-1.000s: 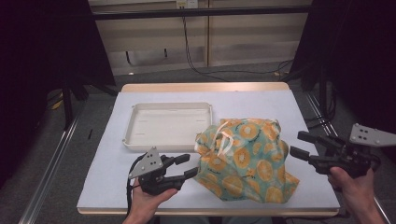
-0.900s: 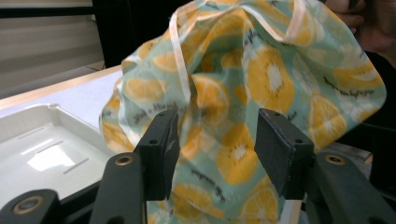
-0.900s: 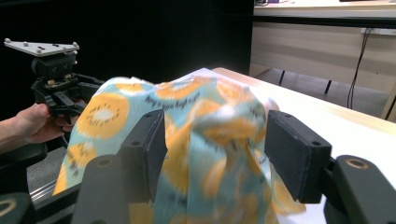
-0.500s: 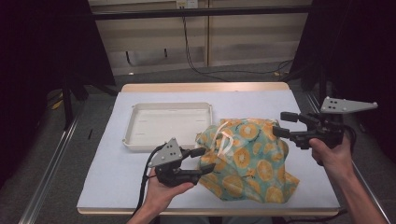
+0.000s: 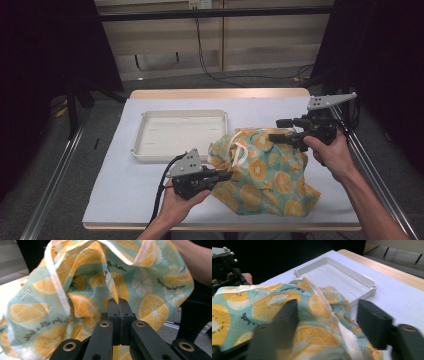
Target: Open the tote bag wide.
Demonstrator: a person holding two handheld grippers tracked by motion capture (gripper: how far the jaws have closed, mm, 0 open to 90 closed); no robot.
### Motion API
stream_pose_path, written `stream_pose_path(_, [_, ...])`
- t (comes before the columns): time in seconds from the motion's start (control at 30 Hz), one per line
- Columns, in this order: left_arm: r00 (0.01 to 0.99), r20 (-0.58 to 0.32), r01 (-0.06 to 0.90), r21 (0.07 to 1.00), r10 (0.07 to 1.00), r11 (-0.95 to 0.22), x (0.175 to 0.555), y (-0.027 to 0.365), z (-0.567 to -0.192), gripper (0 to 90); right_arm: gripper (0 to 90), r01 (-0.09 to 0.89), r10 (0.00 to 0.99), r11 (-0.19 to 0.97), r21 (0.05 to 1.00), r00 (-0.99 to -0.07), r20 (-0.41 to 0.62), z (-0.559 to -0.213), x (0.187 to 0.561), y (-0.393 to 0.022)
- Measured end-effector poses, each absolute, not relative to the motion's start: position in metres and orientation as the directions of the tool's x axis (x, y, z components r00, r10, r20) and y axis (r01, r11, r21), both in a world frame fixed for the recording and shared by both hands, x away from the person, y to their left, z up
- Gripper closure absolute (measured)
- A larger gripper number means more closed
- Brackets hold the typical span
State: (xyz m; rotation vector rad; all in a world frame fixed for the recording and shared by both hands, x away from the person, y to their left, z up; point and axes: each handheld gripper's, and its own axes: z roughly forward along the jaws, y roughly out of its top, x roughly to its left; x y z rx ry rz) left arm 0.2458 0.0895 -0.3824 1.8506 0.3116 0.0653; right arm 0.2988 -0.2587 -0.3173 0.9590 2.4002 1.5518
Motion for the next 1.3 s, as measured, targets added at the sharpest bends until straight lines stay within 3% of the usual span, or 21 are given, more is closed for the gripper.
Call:
stream_pose_path(0.07, [0.961, -0.118, 0.187, 0.943, 0.250, -0.274, 0.248, 0.087, -0.384, 90.0, 52.0, 0.445, 0.549, 0.265, 0.855, -0.799, 0.246, -0.318, 0.299, -0.259])
stream_pose_path(0.1, [0.961, -0.118, 0.187, 0.943, 0.250, -0.274, 0.248, 0.087, -0.384, 90.0, 52.0, 0.445, 0.549, 0.265, 0.855, -0.799, 0.246, -0.318, 0.299, -0.259])
stream_pose_path(0.13, [0.961, -0.123, 0.195, 0.939, 0.249, -0.285, 0.251, 0.084, -0.386, 90.0, 67.2, 0.441, 0.534, 0.264, 0.858, -0.807, 0.250, -0.317, 0.298, -0.260])
stream_pose_path(0.27, [0.956, -0.140, 0.215, 0.931, 0.256, -0.293, 0.254, 0.078, -0.390, 90.0, 89.1, 0.429, 0.509, 0.229, 0.874, -0.818, 0.268, -0.314, 0.293, -0.262])
stream_pose_path(0.57, [0.945, -0.151, 0.240, 0.922, 0.289, -0.303, 0.263, 0.069, -0.393, 90.0, 90.0, 0.360, 0.496, 0.186, 0.914, -0.837, 0.229, -0.289, 0.272, -0.269])
stream_pose_path(0.83, [0.937, -0.139, 0.242, 0.920, 0.321, -0.307, 0.265, 0.069, -0.393, 90.0, 90.0, 0.287, 0.446, 0.163, 0.944, -0.875, 0.189, -0.273, 0.229, -0.272])
stream_pose_path(1.13, [0.927, -0.138, 0.251, 0.919, 0.348, -0.303, 0.266, 0.069, -0.393, 90.0, 89.8, 0.255, 0.422, 0.212, 0.943, -0.895, 0.147, -0.298, 0.172, -0.276])
stream_pose_path(1.3, [0.923, -0.136, 0.253, 0.920, 0.361, -0.300, 0.264, 0.075, -0.393, 90.0, 89.5, 0.294, 0.435, 0.232, 0.927, -0.884, 0.171, -0.326, 0.157, -0.278])
